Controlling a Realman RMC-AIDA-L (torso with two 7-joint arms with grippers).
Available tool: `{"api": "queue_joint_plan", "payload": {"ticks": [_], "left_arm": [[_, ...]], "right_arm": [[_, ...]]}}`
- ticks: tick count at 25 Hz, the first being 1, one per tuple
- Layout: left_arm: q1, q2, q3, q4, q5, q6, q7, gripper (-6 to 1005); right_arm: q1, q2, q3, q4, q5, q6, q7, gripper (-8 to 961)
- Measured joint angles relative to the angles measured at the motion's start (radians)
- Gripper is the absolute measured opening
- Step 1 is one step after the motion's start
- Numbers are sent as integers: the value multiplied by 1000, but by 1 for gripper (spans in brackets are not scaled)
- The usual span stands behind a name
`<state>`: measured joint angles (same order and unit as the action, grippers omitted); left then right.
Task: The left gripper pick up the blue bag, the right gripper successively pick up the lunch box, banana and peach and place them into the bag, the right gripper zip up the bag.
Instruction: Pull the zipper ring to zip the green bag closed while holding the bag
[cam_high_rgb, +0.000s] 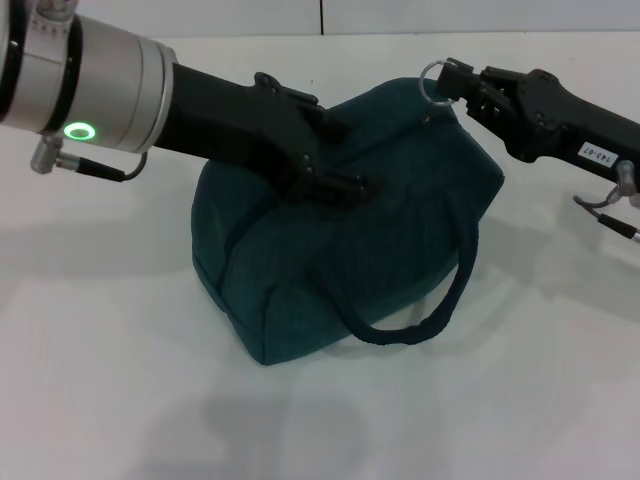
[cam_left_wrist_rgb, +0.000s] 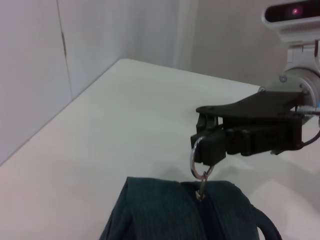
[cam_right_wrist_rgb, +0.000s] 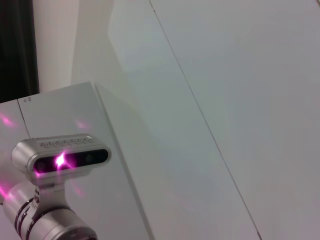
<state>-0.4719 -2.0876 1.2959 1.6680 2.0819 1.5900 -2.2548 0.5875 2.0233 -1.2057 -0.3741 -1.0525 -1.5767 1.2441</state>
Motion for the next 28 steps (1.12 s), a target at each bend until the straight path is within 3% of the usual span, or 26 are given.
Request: {"api": "queue_joint_plan", "payload": {"ticks": [19,28], "left_arm": [[34,-2,46,8,2,-60,75,515],[39,1,48,9,13,-79,92,404]], "right_arm": [[2,-3,0,0,6,0,3,22],[2,-4,3,0,7,-1,15,22]]}}
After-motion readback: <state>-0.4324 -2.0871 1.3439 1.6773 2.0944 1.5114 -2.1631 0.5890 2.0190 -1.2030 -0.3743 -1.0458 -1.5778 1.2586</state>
